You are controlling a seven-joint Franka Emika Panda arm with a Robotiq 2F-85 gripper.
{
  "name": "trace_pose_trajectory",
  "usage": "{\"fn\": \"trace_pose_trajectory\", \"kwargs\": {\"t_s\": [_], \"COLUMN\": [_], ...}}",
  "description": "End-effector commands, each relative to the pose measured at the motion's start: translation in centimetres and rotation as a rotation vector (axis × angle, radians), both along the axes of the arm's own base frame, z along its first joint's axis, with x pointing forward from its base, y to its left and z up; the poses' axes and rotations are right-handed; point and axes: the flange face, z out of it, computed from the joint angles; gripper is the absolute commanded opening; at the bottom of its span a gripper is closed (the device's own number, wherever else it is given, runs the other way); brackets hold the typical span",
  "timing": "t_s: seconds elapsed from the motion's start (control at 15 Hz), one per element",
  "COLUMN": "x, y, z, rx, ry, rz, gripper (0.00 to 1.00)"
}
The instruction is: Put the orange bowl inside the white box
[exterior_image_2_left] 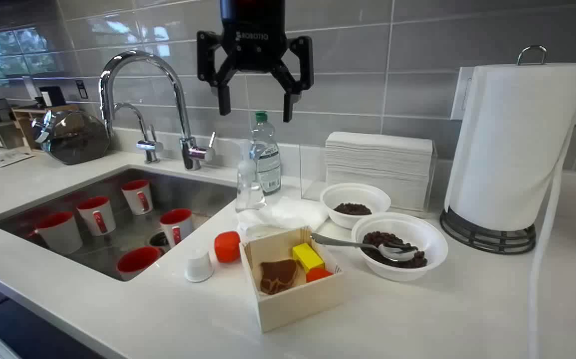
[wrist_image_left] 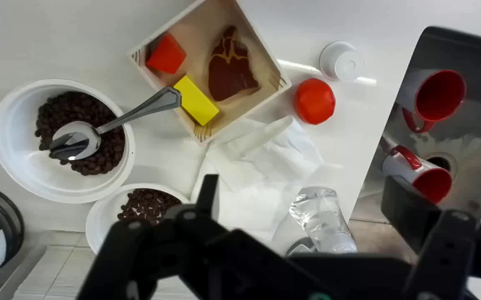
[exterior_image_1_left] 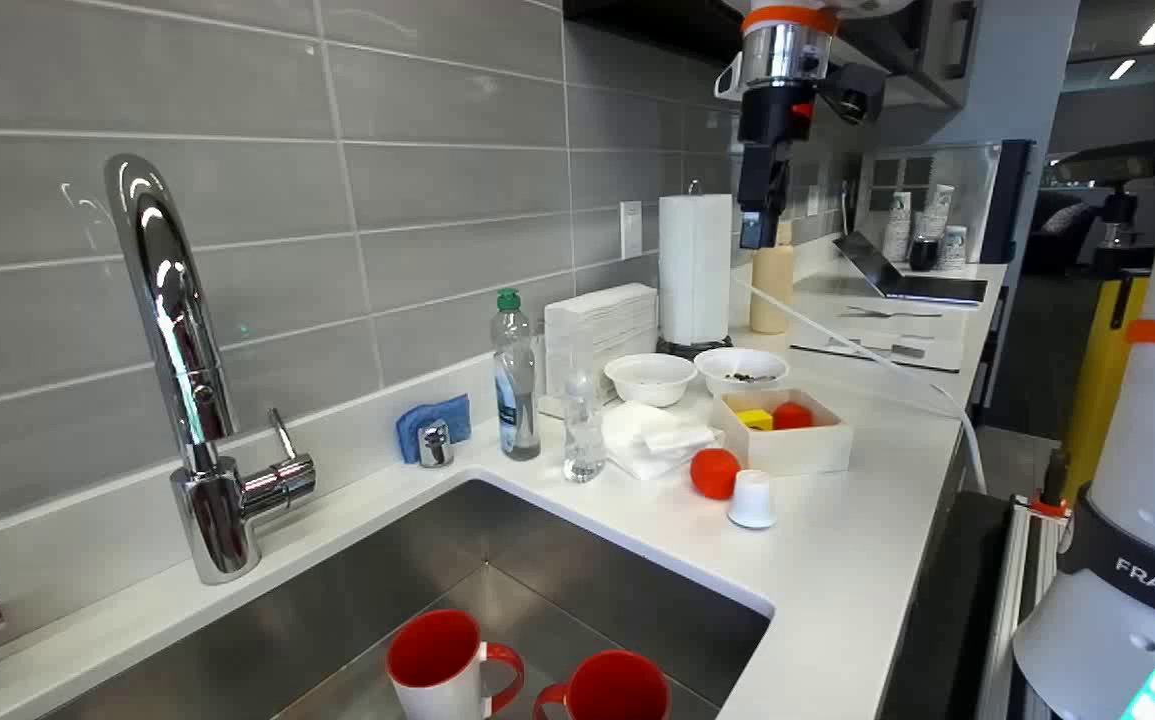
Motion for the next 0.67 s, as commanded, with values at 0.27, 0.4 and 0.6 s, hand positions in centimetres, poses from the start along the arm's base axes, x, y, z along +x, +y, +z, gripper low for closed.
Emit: {"fn": "trace_pose_trajectory", "kwargs": {"t_s": [0.27, 0.4, 0.6], "x": [-0.1, -0.4, -1.3], "y": [1.1, 2.6, 5.4], "z": [-0.2, -0.2, -1.3], "rx": [-0.002, 0.000, 0.009], "ry": [-0.009, -0.013, 0.017], "rz": [-0.062, -0.156, -0.319], "gripper": [1.00, 1.00, 1.00]}}
